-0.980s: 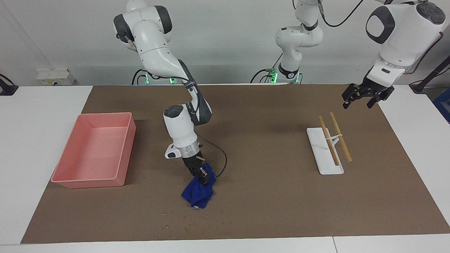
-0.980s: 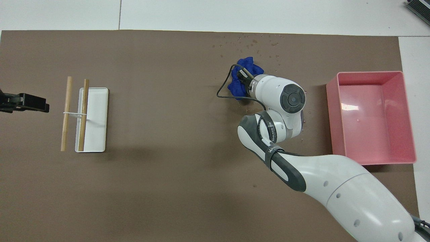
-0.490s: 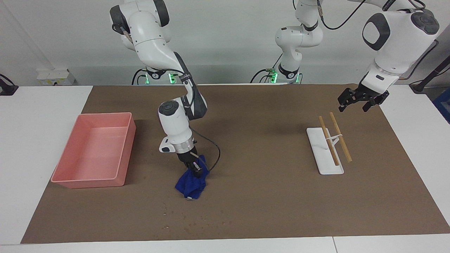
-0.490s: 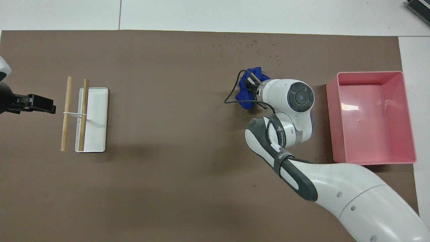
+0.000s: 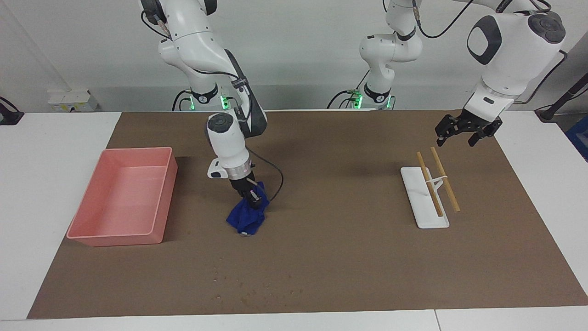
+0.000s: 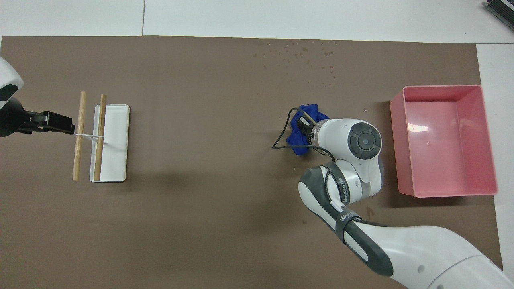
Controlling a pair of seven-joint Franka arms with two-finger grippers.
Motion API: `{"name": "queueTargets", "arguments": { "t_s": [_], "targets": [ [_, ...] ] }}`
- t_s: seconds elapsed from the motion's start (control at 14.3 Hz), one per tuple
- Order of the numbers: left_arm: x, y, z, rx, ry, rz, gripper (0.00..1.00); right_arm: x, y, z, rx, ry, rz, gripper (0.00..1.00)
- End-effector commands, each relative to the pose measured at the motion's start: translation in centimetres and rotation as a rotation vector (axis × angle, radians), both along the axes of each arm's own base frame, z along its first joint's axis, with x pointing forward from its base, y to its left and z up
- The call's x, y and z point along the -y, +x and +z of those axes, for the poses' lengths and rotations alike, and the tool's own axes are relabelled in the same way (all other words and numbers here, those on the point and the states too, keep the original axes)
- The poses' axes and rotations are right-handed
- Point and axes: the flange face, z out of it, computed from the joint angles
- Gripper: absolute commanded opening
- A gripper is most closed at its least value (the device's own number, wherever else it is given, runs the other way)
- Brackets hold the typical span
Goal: Wipe water with towel using both arms
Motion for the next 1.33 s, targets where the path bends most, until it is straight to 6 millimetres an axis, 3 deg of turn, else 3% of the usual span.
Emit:
{"name": "queueTargets", "arguments": {
  "t_s": [0.0,0.14,0.35,0.49,0.7,0.91,1.26],
  "targets": [
    [0.0,-0.5,0.9,-0.009,0.006,0.008,1.00,-0.1,-7.1,-4.1,-0.155,-0.078,0.040,0.00],
    [-1.7,-0.5,1.0,-0.009,0.005,0.027,1.00,0.1,-8.7,-4.3,-0.220,-0.104,0.050,0.00],
    [-1.0,-0.7,1.9,0.004,0.004,-0.002,1.00,-0.9,-10.9,-4.3,-0.319,-0.149,0.093,0.00],
    [-1.0,-1.1,2.2,0.006,0.004,-0.021,1.00,-0.9,-11.6,-2.8,-0.359,-0.167,0.111,0.00],
    [-1.1,-1.1,2.3,0.011,0.004,-0.070,1.00,0.1,-10.9,2.4,-0.390,-0.176,0.144,0.00],
    [-1.1,-1.1,2.2,0.011,0.004,-0.070,1.00,2.4,-8.9,8.1,-0.396,-0.166,0.135,0.00],
    [-1.0,-1.0,2.3,0.018,0.004,-0.070,1.00,11.4,-5.6,17.4,-0.310,-0.125,0.154,0.00]
  ]
}}
